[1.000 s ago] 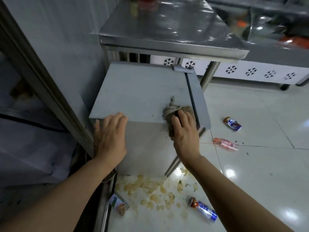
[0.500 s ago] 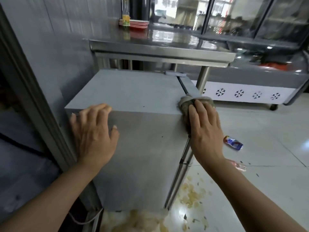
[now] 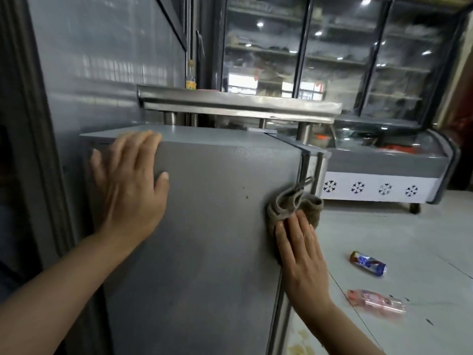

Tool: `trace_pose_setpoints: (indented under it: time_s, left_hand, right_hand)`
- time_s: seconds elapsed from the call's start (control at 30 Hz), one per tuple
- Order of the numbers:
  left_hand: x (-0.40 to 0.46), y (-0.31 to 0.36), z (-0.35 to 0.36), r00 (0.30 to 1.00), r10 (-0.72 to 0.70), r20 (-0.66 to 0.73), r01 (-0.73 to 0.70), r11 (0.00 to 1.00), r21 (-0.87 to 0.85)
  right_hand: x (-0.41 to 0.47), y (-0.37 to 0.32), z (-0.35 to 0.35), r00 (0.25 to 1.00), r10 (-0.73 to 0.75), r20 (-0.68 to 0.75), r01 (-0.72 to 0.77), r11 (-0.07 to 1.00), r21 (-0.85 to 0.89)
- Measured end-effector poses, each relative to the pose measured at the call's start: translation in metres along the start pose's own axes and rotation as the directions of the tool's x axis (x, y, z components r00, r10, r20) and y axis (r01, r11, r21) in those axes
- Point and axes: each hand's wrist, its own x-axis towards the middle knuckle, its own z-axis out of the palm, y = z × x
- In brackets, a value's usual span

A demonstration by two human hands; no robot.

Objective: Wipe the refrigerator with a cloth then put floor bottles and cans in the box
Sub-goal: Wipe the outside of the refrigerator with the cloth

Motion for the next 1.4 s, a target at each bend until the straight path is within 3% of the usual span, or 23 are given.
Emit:
trace_pose_setpoints:
  time_s: [0.1, 0.23, 0.4, 0.5, 0.57, 0.63, 0.7, 0.77, 0.9, 1.0, 1.1, 1.17, 1.23, 1.33, 1.4]
  left_hand:
    - [-0.017, -0.009, -0.002, 0.998, 0.052, 0.034, -0.054, 0.998, 0.042]
    - [-0.042, -0.028, -0.005, 0.996, 0.012, 0.089, -0.023, 0.992, 0.123]
    - [-0.046, -0.041, -0.002, 0.991, -0.004, 0.133, -0.017, 0.988, 0.155]
    - [-0.048, -0.036, -0.002, 0.99, -0.027, 0.141, 0.008, 0.991, 0.132]
    - [-0.048, -0.034, -0.004, 0.988, -0.032, 0.154, 0.013, 0.993, 0.121]
    - [-0.048, -0.035, -0.009, 0.984, -0.029, 0.175, 0.008, 0.993, 0.119]
    - [-0.051, -0.041, -0.013, 0.979, -0.034, 0.2, 0.007, 0.991, 0.137]
    - [-0.06, -0.049, -0.014, 0.971, -0.072, 0.227, 0.038, 0.988, 0.149]
    - [-0.07, -0.062, -0.01, 0.968, -0.076, 0.238, 0.041, 0.988, 0.15]
    - [-0.07, -0.064, -0.009, 0.973, -0.057, 0.222, 0.033, 0.993, 0.111]
    - [-0.071, -0.063, -0.014, 0.969, -0.049, 0.241, 0.038, 0.998, 0.048]
    - [-0.07, -0.064, -0.018, 0.964, -0.035, 0.263, 0.031, 0.999, 0.018]
    - [-0.068, -0.067, -0.021, 0.961, -0.023, 0.274, 0.033, 0.999, -0.032]
    - [-0.069, -0.071, -0.023, 0.967, -0.021, 0.253, 0.046, 0.995, -0.092]
    - [-0.072, -0.074, -0.021, 0.97, -0.025, 0.242, 0.056, 0.99, -0.126]
  right_hand:
    - [-0.008, -0.005, 0.0, 0.999, 0.012, 0.032, -0.013, 1.0, 0.026]
    - [0.051, -0.011, -0.008, 0.988, 0.141, -0.069, -0.129, 0.98, 0.152]
    - [0.098, -0.014, 0.0, 0.981, 0.156, -0.117, -0.147, 0.986, 0.085]
    - [0.06, -0.027, 0.012, 0.999, -0.039, -0.013, 0.04, 0.997, 0.06]
    - [0.027, -0.034, 0.017, 0.954, -0.274, 0.121, 0.272, 0.962, 0.032]
    - [0.014, -0.033, 0.016, 0.9, -0.401, 0.168, 0.4, 0.916, 0.047]
    - [0.031, -0.035, 0.011, 0.911, -0.396, 0.115, 0.389, 0.917, 0.085]
    - [0.069, -0.044, 0.006, 0.955, -0.297, -0.002, 0.294, 0.945, 0.143]
    - [0.128, -0.071, 0.01, 0.987, -0.146, -0.073, 0.152, 0.984, 0.089]
    - [0.102, -0.084, 0.022, 0.956, -0.291, -0.023, 0.292, 0.953, 0.083]
    - [0.062, -0.09, 0.028, 0.85, -0.509, 0.134, 0.506, 0.86, 0.059]
    - [0.058, -0.089, 0.027, 0.817, -0.557, 0.151, 0.556, 0.829, 0.054]
    - [0.077, -0.091, 0.023, 0.859, -0.504, 0.083, 0.499, 0.863, 0.074]
    - [0.13, -0.105, 0.019, 0.964, -0.259, -0.056, 0.264, 0.957, 0.117]
    - [0.147, -0.119, 0.02, 0.975, -0.213, -0.056, 0.218, 0.97, 0.105]
